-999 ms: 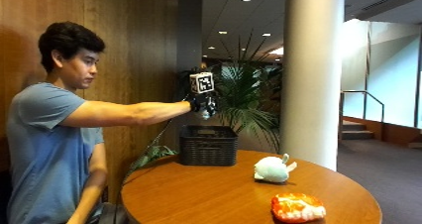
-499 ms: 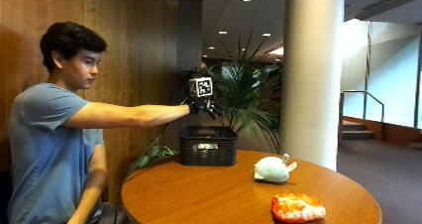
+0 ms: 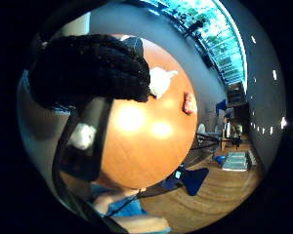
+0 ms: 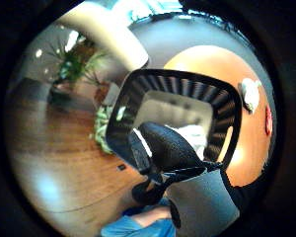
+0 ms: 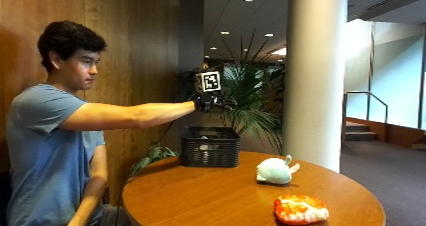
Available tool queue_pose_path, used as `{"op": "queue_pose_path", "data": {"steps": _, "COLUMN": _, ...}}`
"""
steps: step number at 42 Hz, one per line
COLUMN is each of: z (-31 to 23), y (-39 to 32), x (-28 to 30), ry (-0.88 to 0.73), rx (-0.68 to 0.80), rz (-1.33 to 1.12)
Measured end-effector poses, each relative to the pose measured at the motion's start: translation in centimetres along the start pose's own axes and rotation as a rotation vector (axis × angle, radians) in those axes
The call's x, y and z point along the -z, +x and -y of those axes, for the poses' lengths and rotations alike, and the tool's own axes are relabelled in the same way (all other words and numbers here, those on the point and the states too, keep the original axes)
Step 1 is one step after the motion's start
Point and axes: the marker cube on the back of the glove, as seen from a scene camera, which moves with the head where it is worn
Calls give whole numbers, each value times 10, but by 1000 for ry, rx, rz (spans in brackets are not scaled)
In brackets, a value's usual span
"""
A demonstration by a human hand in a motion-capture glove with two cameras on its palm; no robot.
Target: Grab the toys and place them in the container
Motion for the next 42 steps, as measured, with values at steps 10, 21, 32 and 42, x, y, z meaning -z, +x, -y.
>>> {"op": "queue_pose_path", "data": {"steps": 10, "z": 34, "y": -18, "x": -1, "ry": 2, "rx": -73, "rz": -130}}
{"op": "queue_pose_path", "data": {"steps": 21, "z": 47, "y": 46, "x": 12, "ry": 38, "rx": -138, "rz": -155}}
{"op": "queue_pose_path", "data": {"steps": 32, "z": 68, "y": 103, "x": 9, "ry": 43, "rx": -144, "rz": -166}}
{"op": "queue_pose_path", "data": {"steps": 42, "z": 111, "y": 151, "x": -25, "ry": -1, "rx": -185, "rz": -162}}
